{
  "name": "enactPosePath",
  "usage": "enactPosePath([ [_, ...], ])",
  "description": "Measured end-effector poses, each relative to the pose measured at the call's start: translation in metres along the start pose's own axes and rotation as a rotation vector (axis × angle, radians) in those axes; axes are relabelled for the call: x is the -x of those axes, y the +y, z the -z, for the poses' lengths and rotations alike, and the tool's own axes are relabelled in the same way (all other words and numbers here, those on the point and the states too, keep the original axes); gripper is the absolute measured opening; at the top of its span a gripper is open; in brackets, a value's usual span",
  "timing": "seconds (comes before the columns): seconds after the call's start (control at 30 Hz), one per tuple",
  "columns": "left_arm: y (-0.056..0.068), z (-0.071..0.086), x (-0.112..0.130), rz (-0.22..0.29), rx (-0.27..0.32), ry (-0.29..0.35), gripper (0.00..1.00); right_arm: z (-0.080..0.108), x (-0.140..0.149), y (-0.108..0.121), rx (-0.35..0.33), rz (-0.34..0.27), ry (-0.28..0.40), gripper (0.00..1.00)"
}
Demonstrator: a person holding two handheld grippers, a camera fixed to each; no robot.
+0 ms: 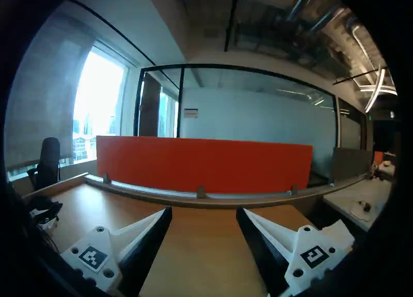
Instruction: Fold towel
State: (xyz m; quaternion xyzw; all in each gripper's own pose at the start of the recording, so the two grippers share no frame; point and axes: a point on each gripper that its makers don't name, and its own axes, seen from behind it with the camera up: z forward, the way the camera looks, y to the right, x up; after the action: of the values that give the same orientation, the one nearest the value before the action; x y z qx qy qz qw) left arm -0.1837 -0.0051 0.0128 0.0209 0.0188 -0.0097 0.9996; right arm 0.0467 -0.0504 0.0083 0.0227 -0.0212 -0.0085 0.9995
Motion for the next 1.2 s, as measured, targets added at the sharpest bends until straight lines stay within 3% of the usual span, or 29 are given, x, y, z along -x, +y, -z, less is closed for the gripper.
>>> enactPosePath([
  [0.37,0.001,-0.001,0.001,-0.003,0.000,-0.003,0.71,-0.001,0.003,0.005,0.001,0.005,0.008,0.96],
  [0.7,0.001,0.000,0.002,-0.005,0.000,-0.003,0.71,0.000,0.008,0.026,0.027,0.006,0.042,0.96],
  [0.9,0.001,-0.001,0.002,-0.004,0.001,-0.003,0.71,0.002,0.017,0.038,0.041,0.014,0.052,0.96],
  [1.2,0.000,-0.001,0.003,-0.005,0.000,-0.003,0.71,0.004,0.046,0.056,0.070,-0.021,0.058,0.96],
])
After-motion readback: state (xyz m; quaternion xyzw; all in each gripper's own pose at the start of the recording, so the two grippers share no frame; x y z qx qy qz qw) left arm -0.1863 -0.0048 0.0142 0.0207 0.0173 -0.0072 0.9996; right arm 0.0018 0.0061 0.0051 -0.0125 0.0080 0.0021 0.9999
